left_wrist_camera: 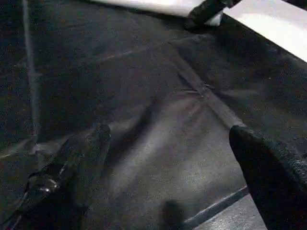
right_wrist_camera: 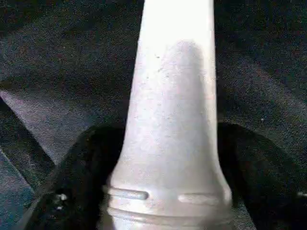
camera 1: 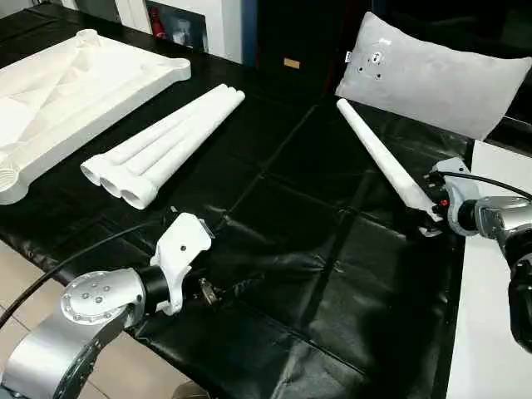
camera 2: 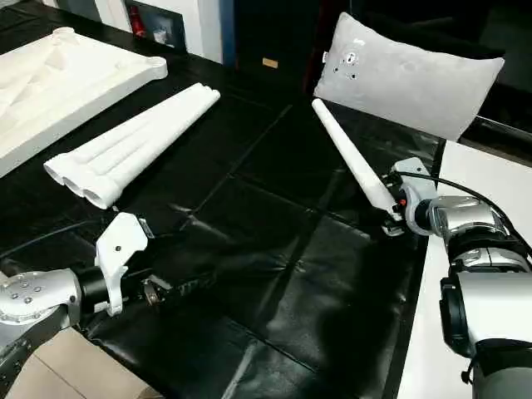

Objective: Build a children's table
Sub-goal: Pick table leg

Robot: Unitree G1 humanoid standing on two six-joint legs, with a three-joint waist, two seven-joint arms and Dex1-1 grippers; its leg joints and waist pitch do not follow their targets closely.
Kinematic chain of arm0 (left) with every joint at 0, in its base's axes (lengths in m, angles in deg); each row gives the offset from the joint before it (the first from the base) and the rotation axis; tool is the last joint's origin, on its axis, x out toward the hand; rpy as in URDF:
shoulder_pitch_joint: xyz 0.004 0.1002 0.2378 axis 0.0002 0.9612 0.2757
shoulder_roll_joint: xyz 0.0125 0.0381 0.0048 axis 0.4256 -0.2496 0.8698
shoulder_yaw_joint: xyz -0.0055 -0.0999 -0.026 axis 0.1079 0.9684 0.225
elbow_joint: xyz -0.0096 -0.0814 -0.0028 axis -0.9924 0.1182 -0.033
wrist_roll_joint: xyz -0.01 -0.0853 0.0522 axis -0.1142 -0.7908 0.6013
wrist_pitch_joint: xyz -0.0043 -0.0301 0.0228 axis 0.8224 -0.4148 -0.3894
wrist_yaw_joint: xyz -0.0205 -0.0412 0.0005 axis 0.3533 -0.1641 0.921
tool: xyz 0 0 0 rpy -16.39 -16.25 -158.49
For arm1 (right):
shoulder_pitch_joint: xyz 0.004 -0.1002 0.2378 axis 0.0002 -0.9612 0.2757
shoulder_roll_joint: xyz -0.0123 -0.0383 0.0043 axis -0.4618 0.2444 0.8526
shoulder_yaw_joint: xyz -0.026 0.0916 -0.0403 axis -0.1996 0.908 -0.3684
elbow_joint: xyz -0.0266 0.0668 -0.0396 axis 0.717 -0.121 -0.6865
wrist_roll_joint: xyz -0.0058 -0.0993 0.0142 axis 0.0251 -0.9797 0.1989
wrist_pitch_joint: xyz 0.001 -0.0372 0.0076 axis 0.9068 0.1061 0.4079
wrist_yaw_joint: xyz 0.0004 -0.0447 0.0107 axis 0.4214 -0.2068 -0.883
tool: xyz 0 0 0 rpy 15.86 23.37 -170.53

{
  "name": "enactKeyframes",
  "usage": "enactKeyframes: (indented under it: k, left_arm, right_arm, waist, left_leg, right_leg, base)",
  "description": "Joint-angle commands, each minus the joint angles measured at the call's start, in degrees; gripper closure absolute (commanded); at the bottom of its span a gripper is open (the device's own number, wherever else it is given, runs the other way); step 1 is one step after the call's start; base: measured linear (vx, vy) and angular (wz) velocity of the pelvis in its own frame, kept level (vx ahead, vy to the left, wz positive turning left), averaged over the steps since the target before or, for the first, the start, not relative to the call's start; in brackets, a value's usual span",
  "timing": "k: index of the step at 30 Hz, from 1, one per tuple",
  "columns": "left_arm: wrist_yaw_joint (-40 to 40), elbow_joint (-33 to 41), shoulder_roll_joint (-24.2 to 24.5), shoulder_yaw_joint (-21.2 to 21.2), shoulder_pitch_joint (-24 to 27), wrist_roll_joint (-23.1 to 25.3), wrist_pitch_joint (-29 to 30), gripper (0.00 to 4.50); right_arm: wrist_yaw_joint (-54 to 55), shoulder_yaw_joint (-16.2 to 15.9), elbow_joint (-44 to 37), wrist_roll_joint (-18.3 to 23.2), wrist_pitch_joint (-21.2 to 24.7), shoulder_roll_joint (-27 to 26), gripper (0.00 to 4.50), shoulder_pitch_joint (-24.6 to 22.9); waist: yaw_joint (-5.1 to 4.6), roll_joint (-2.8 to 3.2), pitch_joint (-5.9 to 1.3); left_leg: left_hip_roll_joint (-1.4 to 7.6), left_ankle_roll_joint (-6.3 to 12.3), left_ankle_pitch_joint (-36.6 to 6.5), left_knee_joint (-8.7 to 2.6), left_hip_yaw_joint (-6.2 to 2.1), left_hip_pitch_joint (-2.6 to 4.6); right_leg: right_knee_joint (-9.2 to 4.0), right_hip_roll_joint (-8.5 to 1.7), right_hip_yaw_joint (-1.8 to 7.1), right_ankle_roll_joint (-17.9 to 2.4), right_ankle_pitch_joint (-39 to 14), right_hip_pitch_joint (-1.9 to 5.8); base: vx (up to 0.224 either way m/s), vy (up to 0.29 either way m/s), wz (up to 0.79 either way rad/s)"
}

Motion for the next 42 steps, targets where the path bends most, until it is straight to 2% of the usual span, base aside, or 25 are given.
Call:
enactKeyframes:
  k: [1, 6, 11, 12, 14, 16, 17, 18, 19, 20, 22, 24, 26, 27, 28, 29, 31, 32, 34, 35, 36, 38, 39, 41, 42]
  left_arm:
    - [-0.4, -1.3, 0.2, -1.0, -0.6, 0.7, -0.8, 0.00]
    - [-0.6, -2.8, -0.1, -1.5, -1.1, 1.0, -1.6, 0.00]
    - [-0.9, -3.6, -0.1, -1.6, -1.3, 1.0, -1.9, 0.00]
    - [-0.7, -3.6, -0.2, -1.6, -1.3, 1.0, -2.1, 0.00]
    - [-0.3, -3.7, -0.7, -1.6, -1.3, 0.9, -2.4, 0.00]
    - [0.5, -3.3, -1.3, -1.5, -0.8, 1.0, -2.5, 0.00]
    - [1.3, -2.6, -1.7, -1.4, -0.1, 1.0, -2.4, 0.00]
    - [1.4, -2.5, -1.8, -1.4, 0.0, 1.0, -2.4, 0.00]
    - [1.7, -2.1, -2.0, -1.2, 0.4, 0.8, -2.3, 0.00]
    - [2.4, -1.6, -2.2, -1.2, 1.0, 1.0, -2.1, 0.00]
    - [3.5, -1.1, -2.8, -1.2, 1.8, 1.4, -2.2, 0.00]
    - [5.0, 0.0, -4.0, -0.8, 3.0, 1.4, -2.1, 0.00]
    - [5.2, 0.3, -4.2, -0.7, 3.2, 1.3, -2.1, 0.00]
    - [6.3, 1.5, -5.2, -0.1, 4.0, 0.7, -1.5, 0.00]
    - [7.5, 2.7, -6.1, 0.6, 4.7, 0.0, -0.5, 0.00]
    - [8.0, 3.0, -6.4, 0.9, 4.9, -0.2, -0.3, 0.00]
    - [8.2, 3.2, -6.6, 1.0, 5.0, -0.3, -0.1, 0.00]
    - [9.2, 3.7, -7.0, 1.0, 5.4, -0.1, -0.1, 0.00]
    - [13.1, 5.1, -9.2, 0.6, 5.6, 1.9, 0.1, 0.00]
    - [14.9, 5.5, -10.3, 0.3, 5.6, 3.0, 0.1, 0.00]
    - [18.1, 4.1, -12.4, -0.5, 4.2, 5.8, -1.3, 0.00]
    - [20.3, 2.1, -14.1, -0.5, 2.8, 7.0, -1.8, 0.00]
    - [21.3, 1.2, -14.9, -0.4, 2.2, 7.5, -2.0, 0.00]
    - [22.2, 0.0, -15.6, -0.4, 1.6, 8.3, -3.0, 0.00]
    - [23.6, -0.9, -15.9, -1.0, 1.3, 9.9, -4.4, 0.00]
  right_arm:
    - [-0.2, 0.0, -0.3, -0.2, 1.1, -0.3, 1.09, -0.7]
    - [-0.8, 0.4, -0.4, 0.0, 1.2, -0.5, 1.59, -0.6]
    - [-1.3, 1.0, -0.7, 0.6, 1.1, -0.7, 1.73, -0.7]
    - [-1.4, 1.2, -0.9, 0.9, 0.9, -0.8, 1.74, -0.8]
    - [-1.4, 1.8, -1.4, 1.4, 0.3, -0.9, 1.75, -1.1]
    - [-2.1, 2.8, -2.3, 2.5, -0.3, -1.1, 1.75, -1.5]
    - [-3.5, 3.5, -3.4, 3.5, -1.0, -1.4, 1.75, -2.1]
    - [-3.8, 3.6, -3.6, 3.7, -1.2, -1.4, 1.75, -2.2]
    - [-4.4, 4.1, -4.4, 4.4, -1.1, -1.7, 1.75, -2.5]
    - [-5.1, 5.2, -6.4, 6.1, -0.7, -2.3, 1.75, -3.2]
    - [-5.3, 6.5, -9.5, 8.0, -0.2, -3.1, 1.75, -4.7]
    - [-4.5, 8.5, -18.1, 11.1, 1.7, -5.1, 1.76, -8.5]
    - [-4.3, 8.8, -20.0, 11.6, 2.1, -5.5, 1.76, -9.4]
    - [-2.0, 9.9, -29.6, 13.9, 6.2, -7.4, 1.76, -13.4]
    - [1.2, 11.0, -37.8, 15.6, 9.3, -9.5, 1.76, -16.8]
    - [2.2, 11.4, -40.4, 16.2, 10.1, -10.3, 1.76, -18.0]
    - [2.7, 11.7, -41.9, 16.6, 10.5, -10.7, 1.76, -18.6]
    - [4.7, 12.3, -46.2, 17.1, 10.7, -12.2, 1.76, -20.7]
    - [10.8, 14.3, -59.8, 19.0, 10.4, -17.5, 1.76, -27.5]
    - [13.1, 14.9, -65.6, 19.7, 9.7, -19.7, 1.76, -30.6]
    - [14.7, 14.5, -71.8, 19.8, 9.9, -21.7, 1.76, -34.7]
    - [15.7, 14.2, -74.5, 19.4, 7.8, -23.2, 1.76, -36.9]
    - [16.9, 14.1, -76.9, 19.5, 7.8, -24.2, 1.76, -38.3]
    - [19.2, 14.0, -81.3, 19.5, 9.5, -26.1, 1.76, -40.6]
    - [23.2, 14.1, -84.5, 17.7, 7.8, -28.6, 1.76, -43.2]
  waist:
    - [0.13, -0.01, -3.11]
    - [0.19, 0.14, -3.23]
    - [0.20, -0.01, -3.36]
    - [0.10, -0.44, -3.42]
    - [0.13, -0.60, -3.36]
    - [0.12, -1.11, -3.63]
    - [0.03, -1.45, -3.99]
    - [0.11, -1.28, -3.97]
    - [0.04, -1.48, -4.02]
    - [-0.02, -1.95, -4.22]
    - [0.25, -2.07, -4.62]
    - [0.51, -1.96, -5.10]
    - [0.51, -2.01, -5.13]
    - [0.60, -0.89, -4.98]
    - [0.91, -1.20, -4.85]
    - [1.03, -1.04, -4.97]
    - [1.03, -1.30, -4.79]
    - [1.28, -0.07, -4.52]
    - [1.36, -0.57, -4.34]
    - [1.64, -0.55, -4.50]
    - [1.49, -0.66, -4.66]
    - [1.37, -0.75, -4.60]
    - [1.42, -0.44, -4.50]
    - [1.20, -0.47, -4.36]
    - [1.20, -0.11, -4.36]
  left_leg:
    - [0.08, 3.79, -7.4, -4.16, 1.72, 0.31]
    - [0.15, 3.63, -6.9, -4.14, 1.72, 0.35]
    - [0.17, 3.93, -6.0, -4.07, 1.75, 0.29]
    - [0.17, 4.09, -5.9, -4.02, 1.85, 0.28]
    - [0.18, 4.30, -5.8, -4.04, 1.82, 0.22]
    - [0.20, 4.42, -5.1, -3.94, 1.91, 0.25]
    - [0.29, 4.70, -4.5, -3.79, 1.99, 0.34]
    - [0.34, 4.89, -3.8, -3.78, 1.92, 0.27]
    - [0.33, 5.41, -2.8, -3.72, 1.99, 0.26]
    - [0.30, 5.76, -2.2, -3.64, 2.04, 0.22]
    - [0.39, 6.79, -0.4, -3.52, 2.01, 0.33]
    - [0.51, 6.89, 1.1, -3.41, 1.92, 0.36]
    - [0.45, 7.00, 1.2, -3.38, 1.96, 0.47]
    - [0.29, 6.40, -0.3, -3.40, 1.93, 0.55]
    - [0.47, 5.33, -1.2, -3.52, 1.98, 0.58]
    - [0.50, 4.24, -2.0, -3.77, 1.76, 0.71]
    - [0.25, 2.89, -5.3, -3.90, 1.91, 0.88]
    - [0.19, 1.69, -7.7, -4.16, 1.69, 0.94]
    - [0.27, 0.79, -9.6, -4.19, 1.95, 1.09]
    - [0.42, -0.20, -10.1, -4.49, 1.71, 1.13]
    - [0.27, -0.48, -10.0, -4.74, 1.40, 0.86]
    - [0.33, -0.64, -10.6, -4.72, 1.42, 0.96]
    - [0.10, -1.03, -12.2, -4.82, 1.38, 0.90]
    - [-0.18, -1.40, -14.2, -4.94, 1.18, 0.78]
    - [-0.25, -1.58, -14.7, -4.94, 1.07, 0.82]
  right_leg:
    - [-3.45, -2.01, 0.72, -17.4, -8.8, 3.44]
    - [-3.32, -2.06, 0.73, -17.6, -7.7, 3.46]
    - [-3.20, -2.13, 0.73, -17.8, -6.9, 3.58]
    - [-3.24, -2.09, 0.75, -17.8, -6.7, 3.61]
    - [-3.20, -2.19, 0.80, -17.6, -7.7, 3.61]
    - [-3.15, -2.27, 0.84, -17.3, -7.7, 3.70]
    - [-2.99, -2.28, 0.84, -17.3, -6.8, 3.82]
    - [-2.78, -2.35, 0.86, -17.4, -5.8, 3.84]
    - [-2.76, -2.25, 0.80, -17.6, -4.5, 3.76]
    - [-2.63, -2.22, 0.80, -17.7, -3.8, 3.96]
    - [-2.38, -2.32, 0.81, -17.7, -2.1, 4.11]
    - [-2.12, -2.43, 0.86, -17.1, -0.2, 4.39]
    - [-2.16, -2.30, 0.80, -17.1, -0.3, 4.12]
    - [-2.41, -2.17, 0.83, -17.2, -2.1, 3.93]
    - [-2.61, -2.18, 1.09, -15.7, -2.6, 4.16]
    - [-2.53, -2.19, 0.98, -15.1, -3.8, 4.12]
    - [-3.07, -2.10, 1.07, -14.1, -8.1, 3.79]
    - [-3.26, -2.09, 1.13, -13.2, -11.6, 3.57]
    - [-3.98, -1.99, 1.33, -11.2, -13.9, 3.41]
    - [-4.00, -1.97, 1.36, -8.9, -15.1, 3.26]
    - [-3.89, -1.83, 1.22, -8.1, -15.4, 3.52]
    - [-3.99, -1.74, 1.26, -7.6, -15.9, 3.21]
    - [-4.28, -1.76, 1.22, -6.7, -18.7, 3.12]
    - [-4.83, -1.72, 1.20, -4.3, -22.9, 2.91]
    - [-4.85, -1.74, 1.17, -3.8, -24.0, 2.78]
  base:
    - [0.000, 0.000, 0.00]
    - [0.000, 0.000, 0.00]
    - [0.000, 0.000, 0.00]
    - [0.000, 0.000, 0.00]
    - [0.000, 0.000, 0.00]
    - [0.000, 0.000, 0.00]
    - [0.000, 0.000, 0.00]
    - [0.000, 0.000, 0.00]
    - [0.000, 0.000, 0.00]
    - [0.000, 0.000, 0.00]
    - [0.000, 0.000, 0.00]
    - [0.000, 0.000, 0.00]
    - [0.000, 0.000, 0.00]
    - [0.000, 0.000, 0.00]
    - [0.000, 0.000, 0.00]
    - [0.000, 0.000, 0.00]
    - [0.000, 0.000, 0.00]
    - [0.000, 0.000, 0.00]
    - [0.000, 0.000, 0.00]
    - [0.000, 0.000, 0.00]
    - [0.000, 0.000, 0.00]
    - [0.000, 0.000, 0.00]
    - [0.000, 0.000, 0.00]
    - [0.000, 0.000, 0.00]
    - [0.000, 0.000, 0.00]
